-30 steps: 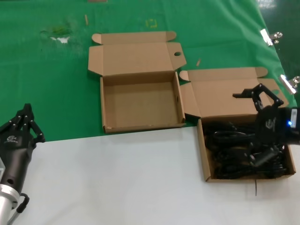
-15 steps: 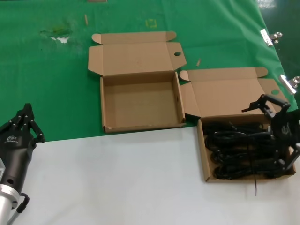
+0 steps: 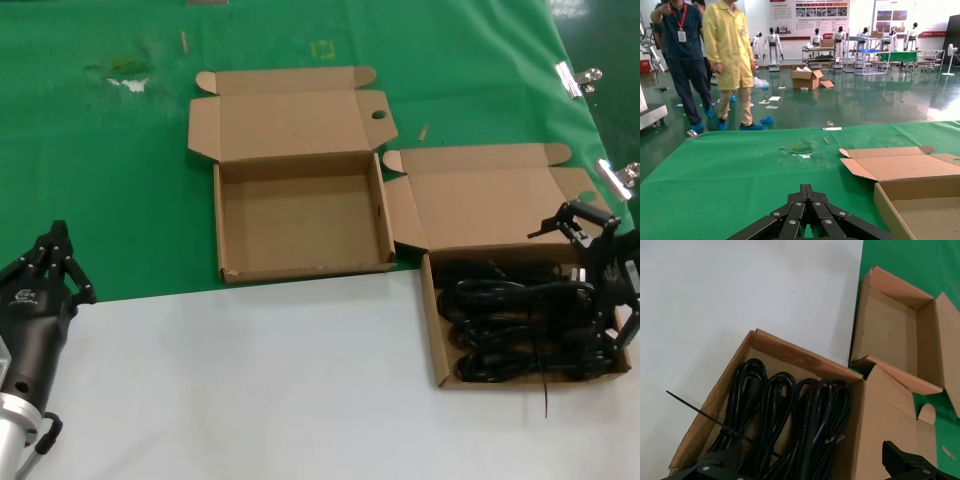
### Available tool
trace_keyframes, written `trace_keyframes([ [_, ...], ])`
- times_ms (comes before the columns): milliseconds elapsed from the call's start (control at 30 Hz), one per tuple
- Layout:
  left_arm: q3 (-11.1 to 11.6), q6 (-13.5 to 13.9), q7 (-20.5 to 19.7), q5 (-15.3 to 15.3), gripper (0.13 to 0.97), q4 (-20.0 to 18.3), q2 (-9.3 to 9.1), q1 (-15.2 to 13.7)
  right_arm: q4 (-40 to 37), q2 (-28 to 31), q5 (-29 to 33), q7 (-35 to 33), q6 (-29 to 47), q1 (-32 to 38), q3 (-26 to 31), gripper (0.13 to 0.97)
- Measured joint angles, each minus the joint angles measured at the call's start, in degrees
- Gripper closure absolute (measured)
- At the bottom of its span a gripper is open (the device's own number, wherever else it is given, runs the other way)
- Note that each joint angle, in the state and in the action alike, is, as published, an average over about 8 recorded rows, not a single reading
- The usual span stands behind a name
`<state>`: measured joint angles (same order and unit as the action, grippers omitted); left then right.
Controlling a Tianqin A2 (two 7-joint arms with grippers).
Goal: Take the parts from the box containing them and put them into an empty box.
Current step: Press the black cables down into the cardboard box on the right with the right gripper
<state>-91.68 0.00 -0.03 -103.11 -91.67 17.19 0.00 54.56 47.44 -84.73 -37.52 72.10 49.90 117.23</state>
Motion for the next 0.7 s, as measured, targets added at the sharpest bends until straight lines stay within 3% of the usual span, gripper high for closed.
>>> trace_keyframes([
  [500,0.0,0.0,0.0,0.0,0.957,0.0,0.0,0.0,-3.7,-2.4,1.3,-1.5,-1.1,1.2,0.7,0.149],
  [700,0.0,0.0,0.0,0.0,0.957,0.0,0.0,0.0,-5.2,-3.0,1.5,-2.3,-1.3,1.3,0.8,0.213],
])
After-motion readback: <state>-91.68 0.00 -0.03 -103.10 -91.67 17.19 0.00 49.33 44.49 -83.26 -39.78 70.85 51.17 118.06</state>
